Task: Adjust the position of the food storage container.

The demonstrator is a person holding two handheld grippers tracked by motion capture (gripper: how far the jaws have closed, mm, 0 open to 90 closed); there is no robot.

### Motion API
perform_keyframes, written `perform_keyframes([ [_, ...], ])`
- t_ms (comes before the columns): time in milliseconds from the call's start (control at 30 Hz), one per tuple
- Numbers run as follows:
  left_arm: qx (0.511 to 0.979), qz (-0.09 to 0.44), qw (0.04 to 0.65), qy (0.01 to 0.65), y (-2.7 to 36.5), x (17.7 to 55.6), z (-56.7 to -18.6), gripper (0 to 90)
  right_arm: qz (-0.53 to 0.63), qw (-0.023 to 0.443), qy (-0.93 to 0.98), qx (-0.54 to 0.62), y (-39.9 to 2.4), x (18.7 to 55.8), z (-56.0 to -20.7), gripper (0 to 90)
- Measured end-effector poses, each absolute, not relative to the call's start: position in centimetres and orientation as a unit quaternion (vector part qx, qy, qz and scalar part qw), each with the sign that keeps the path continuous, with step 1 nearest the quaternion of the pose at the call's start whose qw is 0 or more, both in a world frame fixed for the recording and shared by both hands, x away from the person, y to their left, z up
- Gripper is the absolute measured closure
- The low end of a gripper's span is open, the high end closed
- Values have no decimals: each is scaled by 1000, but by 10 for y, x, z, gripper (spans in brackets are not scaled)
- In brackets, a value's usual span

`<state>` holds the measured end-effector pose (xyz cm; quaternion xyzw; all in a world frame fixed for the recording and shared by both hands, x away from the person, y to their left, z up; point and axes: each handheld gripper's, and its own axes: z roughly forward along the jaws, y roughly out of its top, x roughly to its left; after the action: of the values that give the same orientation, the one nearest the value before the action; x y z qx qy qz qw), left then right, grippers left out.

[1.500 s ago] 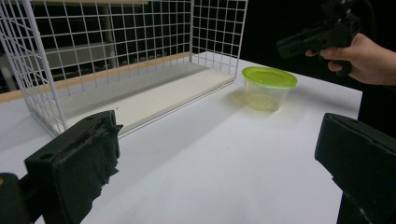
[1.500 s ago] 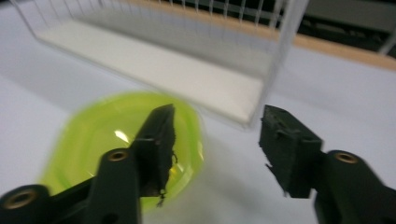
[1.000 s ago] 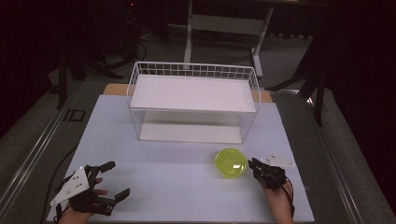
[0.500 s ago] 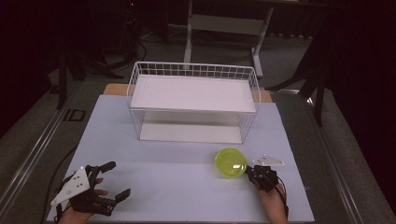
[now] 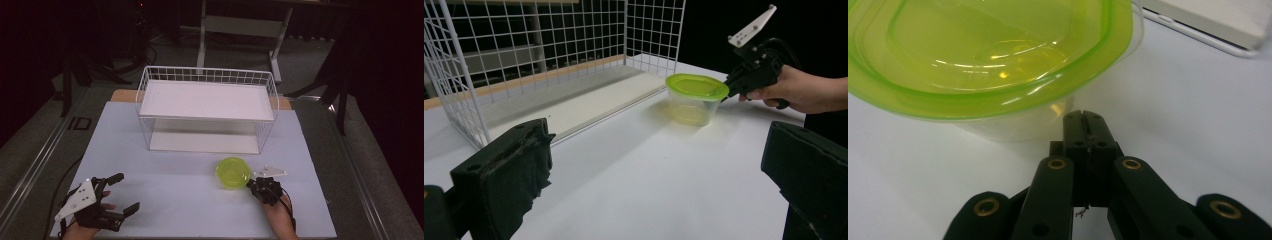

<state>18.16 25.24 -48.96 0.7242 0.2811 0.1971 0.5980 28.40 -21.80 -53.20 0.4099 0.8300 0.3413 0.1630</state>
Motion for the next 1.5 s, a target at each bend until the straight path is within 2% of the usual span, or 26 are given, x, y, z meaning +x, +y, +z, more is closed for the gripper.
perform_keyframes([
  [200,725,197,597,281,251,181,-490,8,346,161,835,397,-207,286,-528,900],
  [467,725,198,598,280,252,181,-490,8,334,190,831,402,-212,299,-525,900],
  [800,724,198,598,280,252,181,-489,8,349,147,836,396,-195,289,-530,900],
  [1000,725,195,598,281,249,182,-490,8,352,137,844,380,-186,284,-531,900],
  [1167,727,193,596,279,248,183,-490,8,341,163,836,397,-194,289,-527,900],
  [1500,726,191,598,281,248,183,-491,8,346,152,841,387,-175,293,-525,900],
])
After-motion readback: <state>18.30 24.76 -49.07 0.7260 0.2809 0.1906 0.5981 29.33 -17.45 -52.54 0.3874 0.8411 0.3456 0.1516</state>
